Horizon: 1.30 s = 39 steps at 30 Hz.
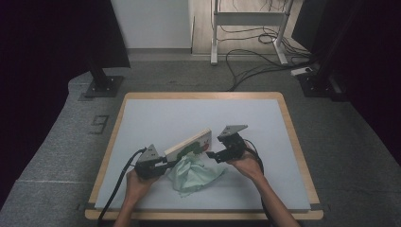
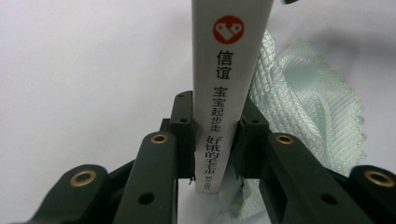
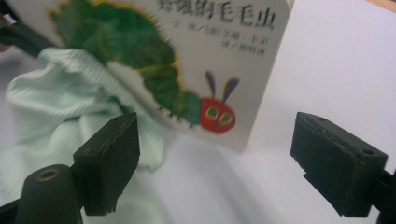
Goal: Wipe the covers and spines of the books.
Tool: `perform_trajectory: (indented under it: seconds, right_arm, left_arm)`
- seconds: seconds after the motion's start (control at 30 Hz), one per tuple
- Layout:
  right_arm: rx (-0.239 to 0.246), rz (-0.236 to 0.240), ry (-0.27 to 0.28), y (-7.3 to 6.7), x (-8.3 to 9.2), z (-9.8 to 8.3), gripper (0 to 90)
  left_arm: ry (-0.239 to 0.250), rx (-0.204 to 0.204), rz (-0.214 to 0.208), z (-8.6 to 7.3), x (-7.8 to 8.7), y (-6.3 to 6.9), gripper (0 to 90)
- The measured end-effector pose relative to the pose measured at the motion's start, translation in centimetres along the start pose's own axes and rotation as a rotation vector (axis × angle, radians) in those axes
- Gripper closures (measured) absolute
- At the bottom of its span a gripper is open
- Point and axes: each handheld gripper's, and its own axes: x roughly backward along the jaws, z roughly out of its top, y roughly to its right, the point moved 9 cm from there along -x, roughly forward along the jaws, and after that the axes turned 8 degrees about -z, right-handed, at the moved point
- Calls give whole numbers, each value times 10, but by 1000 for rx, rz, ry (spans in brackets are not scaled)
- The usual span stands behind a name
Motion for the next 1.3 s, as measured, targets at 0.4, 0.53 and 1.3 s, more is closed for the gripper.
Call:
perform_trajectory:
  seconds: [0.4,0.53,1.3]
  right_arm:
    - [41,68,32,0,-30,13,189]
    - [51,74,63,-4,-27,16,261]
    - [38,46,53,-5,-26,16,267]
  left_arm:
    - [-2,10,-12,0,0,1,720]
    - [-4,22,-18,-1,-1,2,709]
    - [-10,65,0,-13,44,41,275]
